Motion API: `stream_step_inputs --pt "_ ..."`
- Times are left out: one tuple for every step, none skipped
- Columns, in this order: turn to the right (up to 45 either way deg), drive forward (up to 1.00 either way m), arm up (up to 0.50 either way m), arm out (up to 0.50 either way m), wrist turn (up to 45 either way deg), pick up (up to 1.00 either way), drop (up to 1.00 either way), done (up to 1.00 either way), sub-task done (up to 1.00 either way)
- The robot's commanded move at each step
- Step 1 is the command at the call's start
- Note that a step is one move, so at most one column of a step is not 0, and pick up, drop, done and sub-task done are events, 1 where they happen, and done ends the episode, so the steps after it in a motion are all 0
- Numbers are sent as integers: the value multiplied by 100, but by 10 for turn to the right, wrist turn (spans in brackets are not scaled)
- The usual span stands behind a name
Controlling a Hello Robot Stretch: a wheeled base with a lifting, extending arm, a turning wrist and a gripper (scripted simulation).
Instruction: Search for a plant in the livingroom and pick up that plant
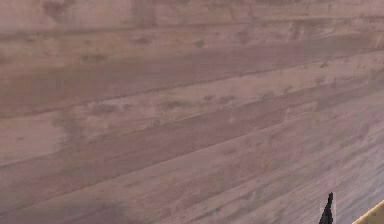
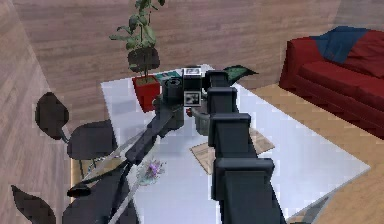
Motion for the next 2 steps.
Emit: stream_step_inputs --pt "0 0 0 0 450 0 0 0 0" --pt "0 0 0 0 450 0 0 0 0"
